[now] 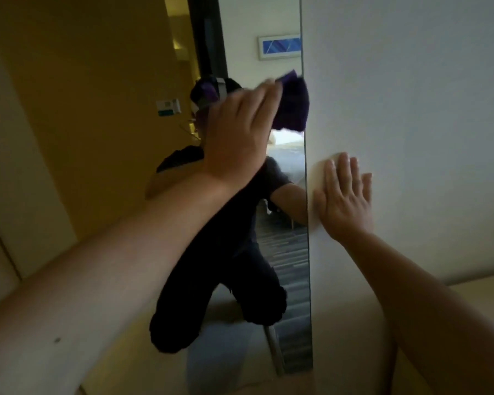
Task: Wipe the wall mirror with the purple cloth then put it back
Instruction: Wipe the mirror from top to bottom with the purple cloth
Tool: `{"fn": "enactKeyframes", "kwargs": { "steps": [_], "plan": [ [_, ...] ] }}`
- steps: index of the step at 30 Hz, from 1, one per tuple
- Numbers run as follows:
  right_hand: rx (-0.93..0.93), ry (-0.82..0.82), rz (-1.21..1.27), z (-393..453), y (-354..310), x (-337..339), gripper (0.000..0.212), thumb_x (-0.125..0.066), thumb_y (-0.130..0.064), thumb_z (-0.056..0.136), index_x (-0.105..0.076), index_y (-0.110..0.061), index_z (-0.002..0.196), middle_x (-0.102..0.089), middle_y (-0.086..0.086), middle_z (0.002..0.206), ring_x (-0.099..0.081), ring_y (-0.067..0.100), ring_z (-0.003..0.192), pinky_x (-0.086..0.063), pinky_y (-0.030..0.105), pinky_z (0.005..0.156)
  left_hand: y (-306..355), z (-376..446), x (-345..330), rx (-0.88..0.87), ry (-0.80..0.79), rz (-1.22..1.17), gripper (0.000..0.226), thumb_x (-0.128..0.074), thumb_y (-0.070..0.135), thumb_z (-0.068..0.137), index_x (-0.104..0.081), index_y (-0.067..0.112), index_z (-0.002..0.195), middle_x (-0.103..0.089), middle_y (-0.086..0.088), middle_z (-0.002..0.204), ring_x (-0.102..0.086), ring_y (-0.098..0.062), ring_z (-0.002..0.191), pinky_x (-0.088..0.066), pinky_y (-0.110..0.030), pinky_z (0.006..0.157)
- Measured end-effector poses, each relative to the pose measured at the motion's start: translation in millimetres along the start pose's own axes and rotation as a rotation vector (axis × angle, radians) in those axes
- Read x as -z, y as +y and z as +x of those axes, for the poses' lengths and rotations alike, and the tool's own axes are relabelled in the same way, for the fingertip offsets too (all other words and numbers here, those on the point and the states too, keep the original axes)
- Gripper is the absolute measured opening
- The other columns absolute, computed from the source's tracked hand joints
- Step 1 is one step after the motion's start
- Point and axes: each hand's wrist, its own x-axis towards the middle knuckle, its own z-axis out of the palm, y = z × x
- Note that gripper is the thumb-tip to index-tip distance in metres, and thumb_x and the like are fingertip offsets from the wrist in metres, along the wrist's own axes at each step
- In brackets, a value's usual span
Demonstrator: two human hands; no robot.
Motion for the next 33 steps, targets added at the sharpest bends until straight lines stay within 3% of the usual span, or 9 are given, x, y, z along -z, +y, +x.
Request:
{"fn": "enactKeyframes", "kwargs": {
  "steps": [4, 7, 10, 14, 18, 22, 24, 28, 33],
  "plan": [
    [0.003, 0.027, -0.011, 0.2, 2.1, -2.3, 0.063, -0.009, -0.053, 0.102, 0.011, -0.026, 0.156, 0.029, -0.001, 0.156, 0.025, 0.022, 0.148, 0.009, 0.050, 0.121, -24.4, 79.3, -23.2, 0.016, -0.034, 0.171, 0.047, -0.052, 0.017, 0.092, -0.053, 0.015, 0.139, -0.057, -0.002, 0.140, -0.057, -0.025, 0.121, -0.045, -0.040, 0.095],
    [-0.004, 0.031, -0.009, 1.6, 2.9, -5.5, 0.064, -0.007, -0.055, 0.101, 0.013, -0.027, 0.155, 0.032, -0.003, 0.155, 0.029, 0.019, 0.147, 0.011, 0.049, 0.121, -20.0, 80.2, -31.6, 0.009, -0.089, 0.184, 0.048, -0.049, 0.024, 0.097, -0.047, 0.013, 0.144, -0.048, -0.006, 0.149, -0.047, -0.029, 0.135, -0.040, -0.046, 0.105],
    [0.001, 0.076, 0.006, 1.6, 3.1, -9.3, 0.065, -0.007, -0.054, 0.100, 0.008, -0.025, 0.156, 0.028, -0.004, 0.156, 0.028, 0.018, 0.146, 0.012, 0.049, 0.121, -2.2, 47.7, -30.4, -0.058, -0.127, 0.123, 0.046, -0.042, 0.026, 0.103, -0.044, 0.010, 0.146, -0.042, -0.010, 0.154, -0.040, -0.032, 0.141, -0.032, -0.050, 0.113],
    [0.017, 0.151, 0.018, 5.3, 6.4, -18.1, 0.064, -0.015, -0.052, 0.102, 0.001, -0.023, 0.157, 0.019, -0.002, 0.159, 0.021, 0.018, 0.148, 0.007, 0.054, 0.121, 33.7, -30.2, -26.1, -0.133, -0.168, 0.055, 0.045, -0.041, 0.024, 0.105, -0.044, 0.008, 0.147, -0.040, -0.011, 0.155, -0.038, -0.031, 0.142, -0.031, -0.051, 0.114],
    [0.085, 0.210, -0.013, 5.3, 13.9, -26.2, 0.078, -0.046, -0.047, 0.101, -0.001, -0.019, 0.157, 0.012, 0.005, 0.162, 0.020, 0.019, 0.148, 0.004, 0.057, 0.120, 83.5, -125.4, -20.9, -0.167, -0.258, -0.006, 0.048, -0.035, 0.024, 0.106, -0.036, 0.009, 0.152, -0.033, -0.011, 0.158, -0.030, -0.031, 0.146, -0.032, -0.051, 0.115],
    [0.065, 0.176, 0.010, 2.6, 10.4, -15.4, 0.063, -0.022, -0.048, 0.106, 0.001, -0.021, 0.158, 0.009, 0.007, 0.165, 0.014, 0.025, 0.151, 0.006, 0.054, 0.121, 128.2, -226.7, -12.9, -0.290, -0.432, 0.005, 0.055, -0.037, 0.025, 0.102, -0.030, 0.011, 0.154, -0.027, -0.012, 0.161, -0.027, -0.031, 0.147, -0.024, -0.048, 0.117],
    [0.072, 0.176, 0.011, 2.0, 11.5, -12.9, 0.061, -0.019, -0.048, 0.105, -0.002, -0.021, 0.158, 0.007, 0.007, 0.166, 0.012, 0.025, 0.152, 0.006, 0.052, 0.122, 140.1, -255.9, -10.6, -0.285, -0.468, -0.006, 0.056, -0.036, 0.026, 0.101, -0.025, 0.013, 0.155, -0.020, -0.008, 0.162, -0.024, -0.028, 0.148, -0.017, -0.046, 0.118],
    [0.078, 0.164, -0.020, 2.1, 10.8, -11.0, 0.062, -0.019, -0.048, 0.106, -0.001, -0.020, 0.158, 0.007, 0.008, 0.166, 0.011, 0.025, 0.152, 0.004, 0.053, 0.122, 144.0, -263.4, -8.2, -0.256, -0.455, -0.025, 0.049, -0.024, 0.026, 0.106, -0.028, 0.014, 0.154, -0.021, -0.006, 0.162, -0.027, -0.027, 0.147, -0.019, -0.045, 0.117],
    [0.071, 0.105, -0.038, -1.2, 10.5, -2.0, 0.062, -0.018, -0.049, 0.105, 0.001, -0.022, 0.157, 0.010, 0.008, 0.165, 0.013, 0.024, 0.152, 0.002, 0.053, 0.122, 137.2, -261.5, 3.1, -0.288, -0.559, -0.071, 0.047, -0.023, 0.024, 0.108, -0.035, 0.017, 0.152, -0.035, -0.006, 0.158, -0.033, -0.027, 0.144, -0.025, -0.043, 0.116]
  ]
}}
